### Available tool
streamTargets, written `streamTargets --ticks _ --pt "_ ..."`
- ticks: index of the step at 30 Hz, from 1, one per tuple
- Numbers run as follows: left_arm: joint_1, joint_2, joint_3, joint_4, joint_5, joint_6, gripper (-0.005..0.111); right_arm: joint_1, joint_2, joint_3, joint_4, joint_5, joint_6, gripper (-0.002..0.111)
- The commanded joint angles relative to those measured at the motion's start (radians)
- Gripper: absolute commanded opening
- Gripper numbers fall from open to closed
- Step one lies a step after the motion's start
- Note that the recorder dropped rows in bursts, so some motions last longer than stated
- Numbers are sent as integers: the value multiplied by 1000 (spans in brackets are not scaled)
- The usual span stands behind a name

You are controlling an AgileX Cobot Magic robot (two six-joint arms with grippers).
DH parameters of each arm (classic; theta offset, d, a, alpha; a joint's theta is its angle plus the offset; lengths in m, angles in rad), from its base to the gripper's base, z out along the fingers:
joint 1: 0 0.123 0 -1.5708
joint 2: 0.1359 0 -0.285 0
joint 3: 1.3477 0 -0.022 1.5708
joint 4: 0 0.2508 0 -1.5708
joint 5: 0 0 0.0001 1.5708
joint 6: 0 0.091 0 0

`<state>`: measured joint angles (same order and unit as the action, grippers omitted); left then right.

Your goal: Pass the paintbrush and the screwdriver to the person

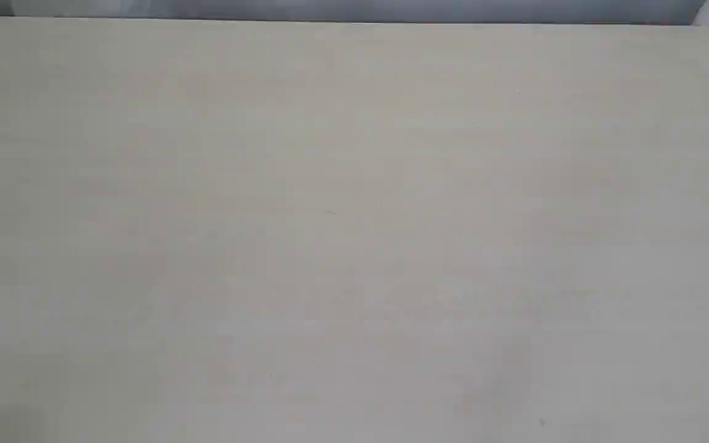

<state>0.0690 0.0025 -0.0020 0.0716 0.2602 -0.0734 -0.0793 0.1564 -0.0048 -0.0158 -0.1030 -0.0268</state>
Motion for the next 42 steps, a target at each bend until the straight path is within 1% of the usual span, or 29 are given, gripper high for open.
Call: streamTargets --ticks 1,4,12,42 --pt "-6 -2 2 -5 -11 -2 0 -7 -7 5 1 7 5 5" --pt "-6 -2 2 -5 -11 -2 0 -7 -7 5 1 27 5 5" --pt "-6 -2 2 -5 -10 -2 0 -7 -7 5 1 -8 5 5" --pt "-6 -2 2 -1 -12 -2 0 0 -7 5 1 -2 20 5"
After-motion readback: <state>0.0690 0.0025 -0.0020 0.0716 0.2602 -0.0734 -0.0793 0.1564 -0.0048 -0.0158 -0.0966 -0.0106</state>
